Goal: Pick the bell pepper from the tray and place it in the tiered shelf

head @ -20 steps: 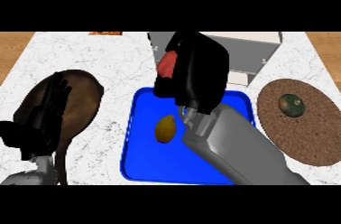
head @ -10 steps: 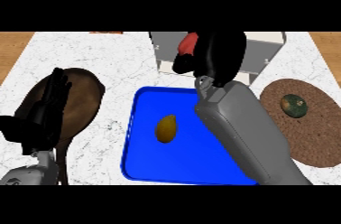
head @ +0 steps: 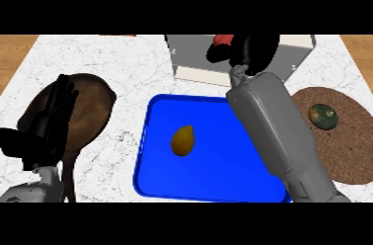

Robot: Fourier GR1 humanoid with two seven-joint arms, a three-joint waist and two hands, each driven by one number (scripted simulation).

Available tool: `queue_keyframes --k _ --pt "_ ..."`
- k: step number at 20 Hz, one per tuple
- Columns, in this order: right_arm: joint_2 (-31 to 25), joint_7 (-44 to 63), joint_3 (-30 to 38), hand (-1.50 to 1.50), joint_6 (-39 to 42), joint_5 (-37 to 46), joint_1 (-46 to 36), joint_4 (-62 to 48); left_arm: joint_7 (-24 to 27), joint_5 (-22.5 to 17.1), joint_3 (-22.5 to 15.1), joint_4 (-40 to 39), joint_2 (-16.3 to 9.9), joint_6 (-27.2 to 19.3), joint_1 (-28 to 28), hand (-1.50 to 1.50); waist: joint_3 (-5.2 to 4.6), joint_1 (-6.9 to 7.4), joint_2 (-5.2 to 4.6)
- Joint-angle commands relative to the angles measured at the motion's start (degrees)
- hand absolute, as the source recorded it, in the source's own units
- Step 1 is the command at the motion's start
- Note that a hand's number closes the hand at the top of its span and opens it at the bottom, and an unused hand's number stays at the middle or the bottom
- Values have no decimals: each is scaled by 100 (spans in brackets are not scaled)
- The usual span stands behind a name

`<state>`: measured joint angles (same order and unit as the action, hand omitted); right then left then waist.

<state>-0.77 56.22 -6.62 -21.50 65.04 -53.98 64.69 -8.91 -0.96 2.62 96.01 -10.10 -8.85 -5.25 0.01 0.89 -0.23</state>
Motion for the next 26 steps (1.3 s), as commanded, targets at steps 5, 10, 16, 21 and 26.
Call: queue_keyframes --k 5,10,16,21,26 --pt "-11 -765 641 150 -1194 -150 -449 -1562 84 -118 163 -184 -61 217 -38 0 -2 15 -11" --pt "-310 -1195 1283 150 -1809 -675 -449 -1837 -232 21 9 276 -36 113 48 0 4 68 -33" --pt "-85 -1865 1414 -150 -1574 -1318 -574 -2207 -107 -6 164 -57 -16 109 -189 0 0 0 -9" --pt "-167 -2397 1636 -150 -1658 -1728 -805 -2480 -72 97 -4 200 93 106 209 0 0 41 -11" --pt "-77 -3039 1787 -150 -2235 -2011 -1050 -2561 -133 -18 88 230 31 222 100 0 0 54 -7"
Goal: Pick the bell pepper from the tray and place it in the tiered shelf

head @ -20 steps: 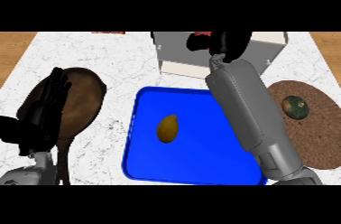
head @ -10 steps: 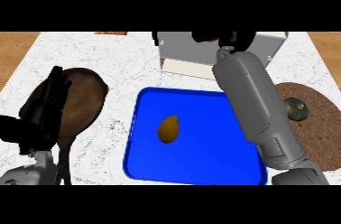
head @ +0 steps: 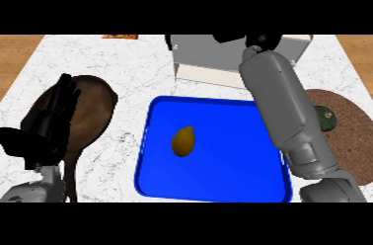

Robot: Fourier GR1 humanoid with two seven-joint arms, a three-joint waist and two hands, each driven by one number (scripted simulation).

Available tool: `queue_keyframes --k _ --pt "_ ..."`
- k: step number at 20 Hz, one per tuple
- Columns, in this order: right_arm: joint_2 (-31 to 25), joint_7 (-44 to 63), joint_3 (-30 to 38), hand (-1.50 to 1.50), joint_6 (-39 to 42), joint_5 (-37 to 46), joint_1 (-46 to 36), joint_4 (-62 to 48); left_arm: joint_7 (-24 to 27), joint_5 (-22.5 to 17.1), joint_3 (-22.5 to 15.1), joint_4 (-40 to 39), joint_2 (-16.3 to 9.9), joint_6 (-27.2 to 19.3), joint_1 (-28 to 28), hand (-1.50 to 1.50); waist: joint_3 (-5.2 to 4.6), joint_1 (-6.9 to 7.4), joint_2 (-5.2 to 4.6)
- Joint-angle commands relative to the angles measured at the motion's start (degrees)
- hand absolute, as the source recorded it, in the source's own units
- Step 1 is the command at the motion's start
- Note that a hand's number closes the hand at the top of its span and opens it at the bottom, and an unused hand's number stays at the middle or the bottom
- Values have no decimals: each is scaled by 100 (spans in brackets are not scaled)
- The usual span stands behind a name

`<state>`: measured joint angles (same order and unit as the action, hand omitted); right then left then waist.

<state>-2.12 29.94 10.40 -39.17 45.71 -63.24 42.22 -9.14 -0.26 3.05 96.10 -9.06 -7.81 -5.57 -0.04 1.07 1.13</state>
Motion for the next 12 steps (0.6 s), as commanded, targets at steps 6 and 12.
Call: queue_keyframes --k 6,12 --pt "-191 255 133 -150 -410 -117 84 641 -162 99 66 198 -33 -23 203 0 4 -75 -104" --pt "-411 1432 48 -150 -141 294 1191 2424 -184 -49 283 232 -128 33 241 0 3 -249 -39"
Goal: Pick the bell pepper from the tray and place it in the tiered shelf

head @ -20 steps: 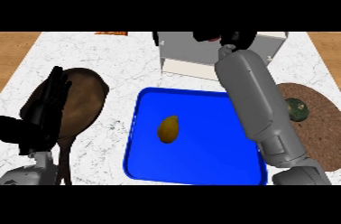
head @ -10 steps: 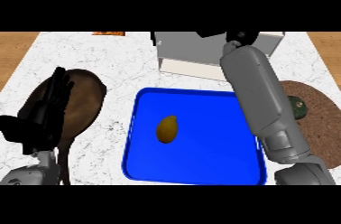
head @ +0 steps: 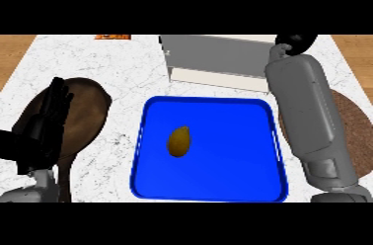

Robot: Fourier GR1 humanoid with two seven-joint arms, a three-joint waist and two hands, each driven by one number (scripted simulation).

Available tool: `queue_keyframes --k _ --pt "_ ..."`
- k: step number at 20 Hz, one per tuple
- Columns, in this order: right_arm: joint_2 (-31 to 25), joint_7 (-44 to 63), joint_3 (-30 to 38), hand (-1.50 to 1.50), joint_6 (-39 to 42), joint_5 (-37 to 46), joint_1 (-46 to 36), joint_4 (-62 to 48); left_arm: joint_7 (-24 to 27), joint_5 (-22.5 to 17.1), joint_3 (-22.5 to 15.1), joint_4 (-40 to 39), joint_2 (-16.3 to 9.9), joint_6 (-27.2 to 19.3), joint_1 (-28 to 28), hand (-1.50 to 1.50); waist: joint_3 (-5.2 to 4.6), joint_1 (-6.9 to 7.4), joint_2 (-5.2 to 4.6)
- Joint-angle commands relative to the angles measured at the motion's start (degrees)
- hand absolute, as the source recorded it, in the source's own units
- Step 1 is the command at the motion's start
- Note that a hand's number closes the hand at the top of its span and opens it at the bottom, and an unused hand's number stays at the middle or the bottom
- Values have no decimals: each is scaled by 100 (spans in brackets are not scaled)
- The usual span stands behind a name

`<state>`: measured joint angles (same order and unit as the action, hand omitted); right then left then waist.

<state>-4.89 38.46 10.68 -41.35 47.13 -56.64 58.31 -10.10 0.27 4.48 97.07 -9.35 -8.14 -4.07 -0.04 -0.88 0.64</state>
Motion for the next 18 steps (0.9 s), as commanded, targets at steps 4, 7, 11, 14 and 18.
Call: queue_keyframes --k 4,7,11,14,18 --pt "-402 1117 -33 -150 920 89 1362 2418 155 18 84 -23 48 -46 162 0 0 -149 29" --pt "-548 1275 -48 -150 1436 -185 2270 3631 49 -170 242 47 -142 173 227 0 2 -122 15" --pt "-721 1331 -92 -150 2089 -700 3366 5179 181 -111 176 22 -37 129 195 0 2 -93 -7" --pt "-1005 1165 323 -150 2313 -1272 3825 5672 114 122 -59 32 98 34 76 0 5 6 -45" --pt "-1137 902 693 -150 2450 -1783 4095 5897 223 -117 174 -2 11 274 191 0 4 74 -58"
